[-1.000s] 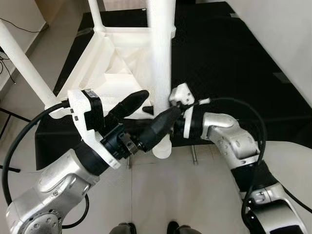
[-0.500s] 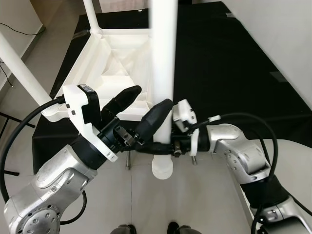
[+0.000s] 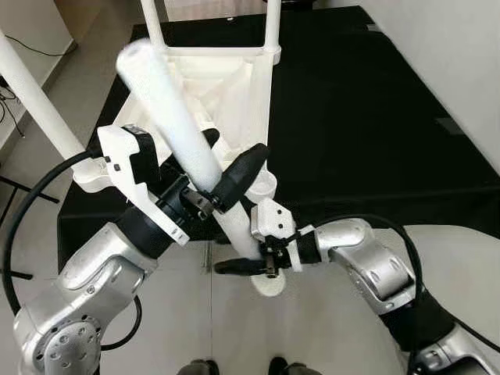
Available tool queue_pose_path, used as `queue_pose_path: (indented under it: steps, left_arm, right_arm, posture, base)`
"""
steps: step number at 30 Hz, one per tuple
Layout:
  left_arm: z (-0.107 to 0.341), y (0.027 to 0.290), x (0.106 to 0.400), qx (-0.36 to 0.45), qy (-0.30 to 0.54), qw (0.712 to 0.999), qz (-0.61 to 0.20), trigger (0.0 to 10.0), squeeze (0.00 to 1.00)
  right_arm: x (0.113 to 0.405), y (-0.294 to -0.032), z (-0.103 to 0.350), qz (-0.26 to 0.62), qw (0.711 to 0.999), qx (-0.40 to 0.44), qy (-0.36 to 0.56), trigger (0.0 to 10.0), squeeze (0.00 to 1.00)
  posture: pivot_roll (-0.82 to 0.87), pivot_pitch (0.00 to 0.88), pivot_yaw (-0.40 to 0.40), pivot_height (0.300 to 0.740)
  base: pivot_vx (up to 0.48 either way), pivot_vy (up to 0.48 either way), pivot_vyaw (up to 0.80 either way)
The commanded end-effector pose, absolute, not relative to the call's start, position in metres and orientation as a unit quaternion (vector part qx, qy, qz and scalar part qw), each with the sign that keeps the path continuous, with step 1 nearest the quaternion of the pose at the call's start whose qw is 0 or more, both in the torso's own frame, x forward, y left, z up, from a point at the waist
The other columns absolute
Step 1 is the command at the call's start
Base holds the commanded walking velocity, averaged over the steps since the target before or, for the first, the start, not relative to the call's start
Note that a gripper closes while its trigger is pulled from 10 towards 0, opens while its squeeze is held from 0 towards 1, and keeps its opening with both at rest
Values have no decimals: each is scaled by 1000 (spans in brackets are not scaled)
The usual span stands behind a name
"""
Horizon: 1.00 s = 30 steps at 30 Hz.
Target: Building children table
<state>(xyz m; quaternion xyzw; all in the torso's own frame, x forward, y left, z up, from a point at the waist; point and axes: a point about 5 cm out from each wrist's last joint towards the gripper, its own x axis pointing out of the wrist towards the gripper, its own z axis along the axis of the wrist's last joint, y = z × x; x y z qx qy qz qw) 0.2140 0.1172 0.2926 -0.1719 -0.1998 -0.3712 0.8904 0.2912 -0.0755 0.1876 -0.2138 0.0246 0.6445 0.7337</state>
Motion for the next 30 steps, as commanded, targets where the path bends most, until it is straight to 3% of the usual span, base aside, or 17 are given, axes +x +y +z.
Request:
queue_pose_path:
  steps: [1,16,21,22,26,30]
  left_arm:
    - [290,117,213,-186,-194,889,-371,0,0]
    - [288,121,211,-180,-188,891,-371,0,0]
    - [290,124,211,-175,-193,878,-401,0,0]
    - [291,125,211,-171,-192,873,-415,0,0]
    - [290,124,212,-158,-182,861,-448,0,0]
    - [291,113,213,-127,-163,823,-529,0,0]
  right_arm:
    - [289,-67,184,650,722,-237,17,10000,0]
    - [303,-68,188,617,743,-259,-1,10000,0]
    - [309,-66,192,607,755,-248,0,10000,0]
    - [309,-64,193,617,754,-225,12,10000,1000]
    - [304,-63,197,651,731,-203,25,10000,1000]
    - [303,-60,195,678,702,-212,45,10000,961]
  posture:
    - [-39,177,3,740]
    - [-57,175,-5,740]
    - [-59,169,-7,740]
    - [-57,165,-5,740]
    - [-53,155,1,740]
    - [-46,140,-8,740]
  base:
    - [0,0,0]
    - [0,0,0]
    - [0,0,0]
    - [0,0,0]
    - [0,0,0]
    - [0,0,0]
